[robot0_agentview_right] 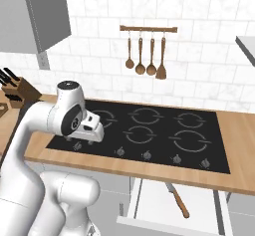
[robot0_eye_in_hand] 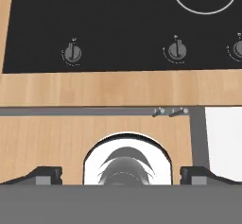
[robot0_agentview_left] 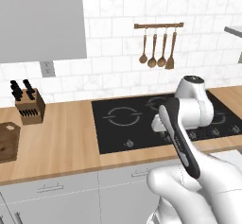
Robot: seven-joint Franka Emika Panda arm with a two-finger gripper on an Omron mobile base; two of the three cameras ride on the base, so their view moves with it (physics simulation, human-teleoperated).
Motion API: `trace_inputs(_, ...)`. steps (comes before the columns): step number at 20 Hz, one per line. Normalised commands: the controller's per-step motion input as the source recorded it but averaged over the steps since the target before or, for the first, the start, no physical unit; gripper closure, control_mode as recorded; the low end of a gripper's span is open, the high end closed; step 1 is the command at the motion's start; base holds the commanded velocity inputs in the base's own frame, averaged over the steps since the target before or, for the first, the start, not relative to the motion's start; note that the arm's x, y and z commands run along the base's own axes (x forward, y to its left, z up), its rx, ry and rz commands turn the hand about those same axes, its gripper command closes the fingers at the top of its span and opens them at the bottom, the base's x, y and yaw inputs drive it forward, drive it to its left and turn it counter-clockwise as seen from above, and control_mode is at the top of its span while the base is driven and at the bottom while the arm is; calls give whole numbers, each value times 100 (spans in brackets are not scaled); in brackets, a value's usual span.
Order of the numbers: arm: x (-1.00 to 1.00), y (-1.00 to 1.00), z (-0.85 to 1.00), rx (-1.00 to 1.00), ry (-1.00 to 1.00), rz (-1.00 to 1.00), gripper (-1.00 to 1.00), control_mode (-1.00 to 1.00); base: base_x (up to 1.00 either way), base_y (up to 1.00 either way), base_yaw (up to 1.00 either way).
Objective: Pick up the knife from the drawer and place it on the cutting board. Then place the meat from the plate to the cutting board.
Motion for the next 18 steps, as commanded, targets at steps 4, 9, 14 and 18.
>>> trace_inputs(4, -11, 0, -45, 0, 0, -4, -100, -100, 0, 0, 0)
trace_inputs(9, -7, -39, -30, 0, 0, -2, -100, -100, 0, 0, 0)
trace_inputs(14, 0, -80, -13, 0, 0, 0, -100, -100, 0, 0, 0)
trace_inputs(18, 0, -88, -5, 0, 0, 0, -100, -100, 0, 0, 0)
